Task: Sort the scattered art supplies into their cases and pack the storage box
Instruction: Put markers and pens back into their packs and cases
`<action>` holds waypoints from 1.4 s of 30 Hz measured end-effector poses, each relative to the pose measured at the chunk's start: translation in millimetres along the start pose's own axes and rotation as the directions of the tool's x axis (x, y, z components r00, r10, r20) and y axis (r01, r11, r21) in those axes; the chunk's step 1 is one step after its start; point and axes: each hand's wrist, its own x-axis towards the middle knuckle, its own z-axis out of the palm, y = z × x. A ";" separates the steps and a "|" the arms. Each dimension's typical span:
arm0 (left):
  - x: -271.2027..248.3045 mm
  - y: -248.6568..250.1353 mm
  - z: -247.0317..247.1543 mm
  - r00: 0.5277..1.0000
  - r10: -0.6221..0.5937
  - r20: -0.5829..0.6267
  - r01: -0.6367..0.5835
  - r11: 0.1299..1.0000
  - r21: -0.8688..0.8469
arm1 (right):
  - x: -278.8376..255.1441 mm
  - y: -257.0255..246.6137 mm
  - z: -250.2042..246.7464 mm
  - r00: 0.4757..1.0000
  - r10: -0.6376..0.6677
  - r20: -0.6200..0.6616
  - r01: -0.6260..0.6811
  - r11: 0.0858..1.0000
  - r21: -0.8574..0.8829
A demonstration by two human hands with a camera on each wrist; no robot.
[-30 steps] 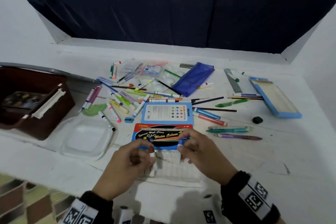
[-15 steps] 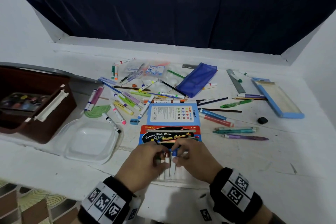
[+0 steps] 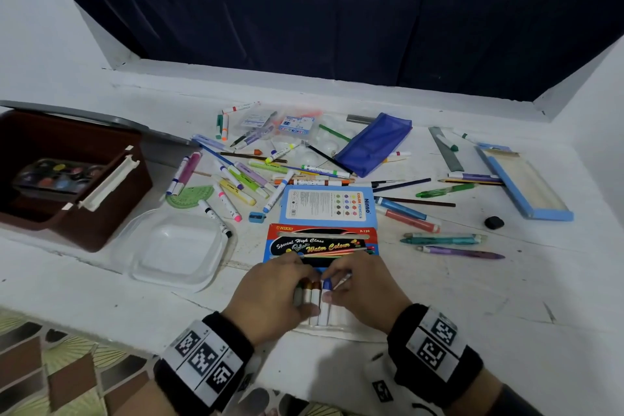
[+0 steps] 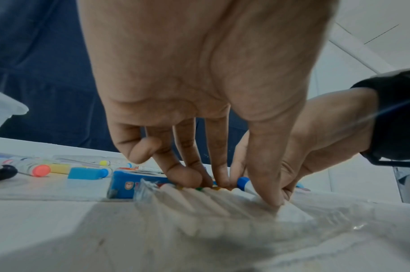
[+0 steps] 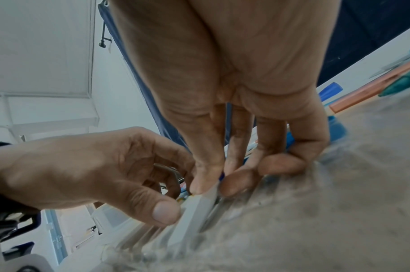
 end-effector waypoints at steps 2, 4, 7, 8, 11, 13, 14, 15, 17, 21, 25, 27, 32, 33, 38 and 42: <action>1.4 0.8 -0.2 1.000 -0.003 -0.001 0.003 1.000 0.021 | -0.4 -1.3 -0.2 1.000 0.002 -0.013 -0.003 1.000 -0.010; 3.0 0.7 -0.4 1.000 -0.007 -0.009 0.007 1.000 0.029 | -1.2 -2.3 0.4 1.000 0.000 -0.027 0.000 1.000 -0.022; 4.8 -0.3 0.8 1.000 -0.020 -0.023 0.021 1.000 0.024 | -0.8 -4.1 2.1 0.999 0.004 -0.043 -0.007 0.997 -0.079; 5.0 -0.2 1.0 0.999 -0.026 -0.024 0.027 0.999 0.020 | -0.2 -4.9 2.5 0.999 0.003 -0.048 -0.008 0.995 -0.101; 6.0 1.8 1.3 0.999 -0.024 -0.044 0.025 0.999 0.021 | 1.9 -9.6 3.8 0.999 -0.021 -0.028 0.015 0.976 -0.218; 6.7 2.7 1.5 0.999 -0.023 -0.049 0.023 1.000 0.017 | 3.3 -12.4 4.7 0.999 -0.035 -0.008 0.032 0.956 -0.293; 7.1 2.9 1.6 0.999 -0.025 -0.048 0.025 1.000 0.016 | 4.1 -13.1 5.0 0.999 -0.038 -0.009 0.033 0.948 -0.317; 7.5 2.5 1.9 0.999 -0.026 -0.047 0.026 1.000 0.017 | 4.6 -13.3 5.6 0.999 -0.042 -0.015 0.035 0.942 -0.335; 8.0 1.6 2.1 0.999 -0.025 -0.046 0.026 1.000 0.017 | 5.0 -14.3 7.1 0.998 -0.060 -0.029 0.046 0.932 -0.359; 7.1 -0.1 0.9 0.999 -0.013 -0.045 0.013 1.000 -0.001 | 6.4 -17.6 7.1 0.997 -0.081 -0.010 0.072 0.930 -0.362; 5.7 -5.2 2.6 0.999 0.007 -0.052 -0.010 0.999 -0.051 | 7.1 -13.6 3.3 0.999 -0.053 0.009 0.053 0.946 -0.320; 5.3 -6.6 2.2 0.998 0.026 -0.052 -0.030 0.996 -0.082 | 5.1 -11.2 2.6 0.999 -0.046 0.002 0.044 0.956 -0.289; 6.9 -9.3 -17.2 0.994 0.045 -0.103 -0.062 0.984 -0.167 | 6.1 -16.1 -8.4 0.996 -0.074 -0.042 0.065 0.980 -0.186; 7.9 -11.9 -23.5 0.990 0.051 -0.131 -0.073 0.982 -0.173 | 9.8 -18.2 -12.9 0.994 -0.075 -0.075 0.062 0.985 -0.162; 16.9 -29.7 -69.2 0.954 0.079 -0.290 -0.136 0.975 -0.179 | 41.4 -31.8 -39.3 0.961 -0.142 -0.235 0.116 0.986 -0.120; 37.5 -51.3 -116.6 0.928 0.066 -0.366 -0.125 0.982 -0.140 | 76.3 -48.0 -59.4 0.918 -0.232 -0.321 0.209 0.972 -0.106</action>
